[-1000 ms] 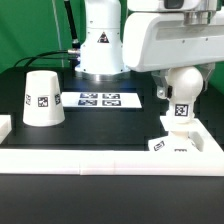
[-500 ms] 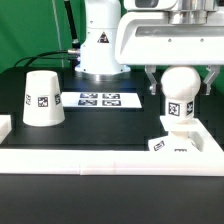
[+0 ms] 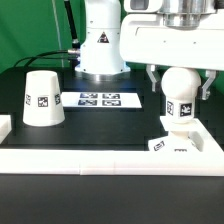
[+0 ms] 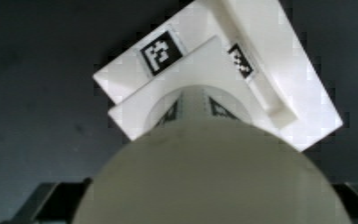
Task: Assemble lamp
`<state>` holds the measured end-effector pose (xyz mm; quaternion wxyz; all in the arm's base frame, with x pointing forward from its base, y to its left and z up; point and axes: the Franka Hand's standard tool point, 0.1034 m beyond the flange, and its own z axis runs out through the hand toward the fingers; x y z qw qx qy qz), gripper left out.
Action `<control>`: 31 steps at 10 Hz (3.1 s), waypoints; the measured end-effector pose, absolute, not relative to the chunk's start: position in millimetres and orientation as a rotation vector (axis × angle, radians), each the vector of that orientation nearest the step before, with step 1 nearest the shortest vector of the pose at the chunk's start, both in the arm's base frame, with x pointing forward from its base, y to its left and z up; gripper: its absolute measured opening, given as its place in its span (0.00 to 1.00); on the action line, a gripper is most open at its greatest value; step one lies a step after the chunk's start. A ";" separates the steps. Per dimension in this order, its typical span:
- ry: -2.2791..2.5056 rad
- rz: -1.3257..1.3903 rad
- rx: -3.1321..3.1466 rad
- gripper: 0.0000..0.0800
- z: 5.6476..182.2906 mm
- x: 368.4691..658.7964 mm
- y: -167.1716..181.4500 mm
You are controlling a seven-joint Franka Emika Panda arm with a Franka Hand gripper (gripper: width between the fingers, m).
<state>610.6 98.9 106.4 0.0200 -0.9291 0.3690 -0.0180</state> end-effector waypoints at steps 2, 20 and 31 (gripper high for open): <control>1.355 -0.042 -2.778 0.72 106.1 610.4 98.3; 0.008 -0.081 -3.096 0.87 106.8 610.6 105.6; -1.090 -0.088 -2.955 0.87 106.9 611.8 99.0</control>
Offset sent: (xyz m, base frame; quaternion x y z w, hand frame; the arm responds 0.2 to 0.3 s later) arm -0.0029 -0.0057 0.0001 0.0027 0.0160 0.0839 0.9963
